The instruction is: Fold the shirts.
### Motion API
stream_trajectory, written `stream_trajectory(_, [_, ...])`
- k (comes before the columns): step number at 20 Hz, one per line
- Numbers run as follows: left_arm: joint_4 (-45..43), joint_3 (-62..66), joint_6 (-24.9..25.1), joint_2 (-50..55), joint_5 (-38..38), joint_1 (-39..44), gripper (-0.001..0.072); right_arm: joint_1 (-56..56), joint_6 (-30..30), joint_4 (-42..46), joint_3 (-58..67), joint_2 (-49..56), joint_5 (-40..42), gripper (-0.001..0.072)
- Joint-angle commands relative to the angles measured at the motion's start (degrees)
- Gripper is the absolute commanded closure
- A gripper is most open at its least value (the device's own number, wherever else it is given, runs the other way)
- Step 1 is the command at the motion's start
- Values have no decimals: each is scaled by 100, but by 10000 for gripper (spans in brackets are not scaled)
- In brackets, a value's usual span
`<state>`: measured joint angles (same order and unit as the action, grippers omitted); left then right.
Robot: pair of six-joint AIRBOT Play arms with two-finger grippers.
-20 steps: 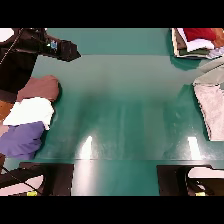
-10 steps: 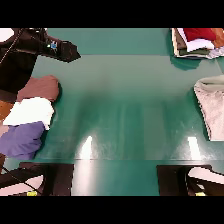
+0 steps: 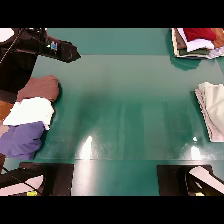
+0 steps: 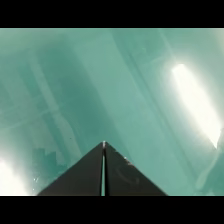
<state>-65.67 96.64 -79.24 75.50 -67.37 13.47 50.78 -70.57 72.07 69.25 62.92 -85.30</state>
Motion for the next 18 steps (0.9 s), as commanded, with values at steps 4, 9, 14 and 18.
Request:
stream_trajectory(4, [7, 2, 15, 4, -24, 0, 678, -103, -398, -221, -426, -492, 299, 251])
stream_trajectory(9, [15, 2, -4, 2, -151, 0, 679, -1370, -852, -651, -426, -863, 470, 263])
stream_trajectory(14, [13, 2, -4, 2, 109, 0, 679, -3333, -844, -800, -426, -1049, 857, 695])
stream_trajectory(18, [13, 2, -4, 2, 240, 0, 679, -4498, -844, -745, -426, -1047, 1187, 696])
